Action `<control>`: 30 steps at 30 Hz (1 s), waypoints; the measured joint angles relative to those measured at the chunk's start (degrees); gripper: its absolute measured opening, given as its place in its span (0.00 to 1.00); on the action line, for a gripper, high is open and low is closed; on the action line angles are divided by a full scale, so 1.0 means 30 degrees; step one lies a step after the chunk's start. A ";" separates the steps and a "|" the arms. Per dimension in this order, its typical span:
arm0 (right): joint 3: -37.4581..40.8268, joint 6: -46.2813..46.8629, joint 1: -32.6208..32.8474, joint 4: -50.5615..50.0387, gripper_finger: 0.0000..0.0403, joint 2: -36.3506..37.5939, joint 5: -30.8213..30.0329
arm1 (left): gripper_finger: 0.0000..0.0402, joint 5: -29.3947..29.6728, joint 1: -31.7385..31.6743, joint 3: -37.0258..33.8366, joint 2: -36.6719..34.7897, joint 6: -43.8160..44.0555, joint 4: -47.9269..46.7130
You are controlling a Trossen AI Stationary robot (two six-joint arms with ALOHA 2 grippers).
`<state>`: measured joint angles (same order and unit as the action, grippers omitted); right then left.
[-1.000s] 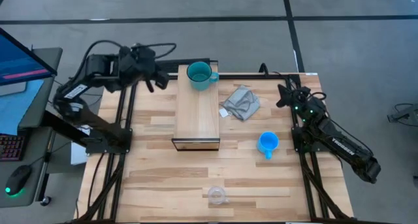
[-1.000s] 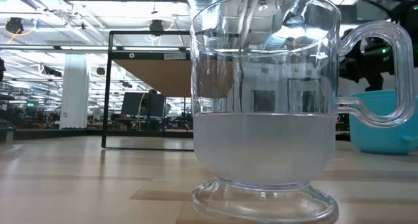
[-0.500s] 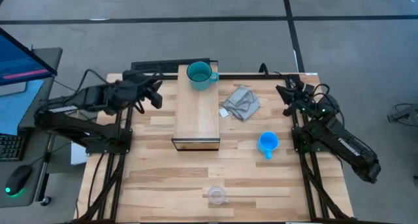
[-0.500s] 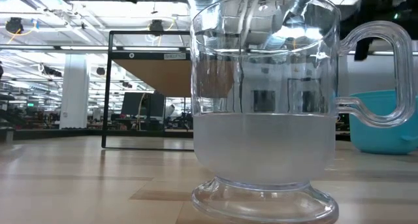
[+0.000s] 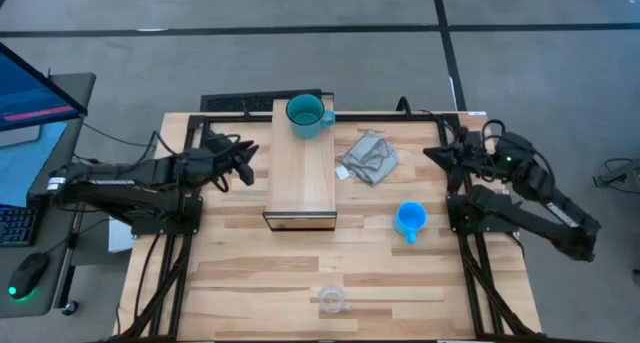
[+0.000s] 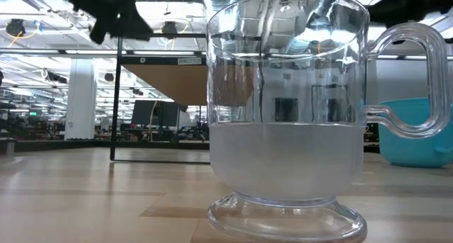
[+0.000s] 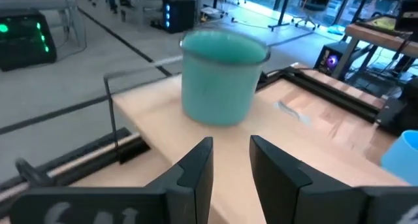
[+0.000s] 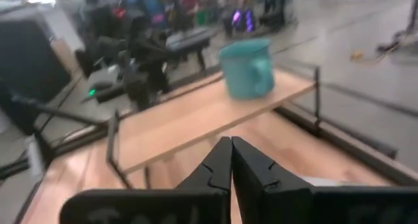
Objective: Stack small to large cups/mugs on shelf
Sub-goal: Put the blue mug on the shelf
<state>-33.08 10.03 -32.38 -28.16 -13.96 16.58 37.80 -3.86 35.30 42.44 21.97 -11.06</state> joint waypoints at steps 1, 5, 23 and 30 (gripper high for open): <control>-0.0177 0.0017 0.0391 -0.0118 0.09 -0.0320 0.0000 | 0.22 -0.0007 0.0000 -0.0481 -0.0105 0.0294 0.0185; -0.0770 0.0623 0.1805 -0.0198 0.14 -0.1843 -0.0029 | 0.22 -0.0007 0.0000 -0.2288 -0.0589 0.1426 0.0810; -0.5735 0.3674 0.6632 -0.8171 0.34 -0.8819 -0.0068 | 0.22 -0.1273 -0.0009 -0.6218 -0.3133 0.1806 0.2703; -0.5864 1.0102 0.8694 -0.9042 0.28 -1.0513 -0.0045 | 0.22 -0.1506 -0.0015 -0.6286 -0.3201 0.1599 0.2360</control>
<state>-50.68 40.33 -6.30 -55.29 -45.50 16.44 33.28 -3.90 16.45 32.84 26.77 -3.98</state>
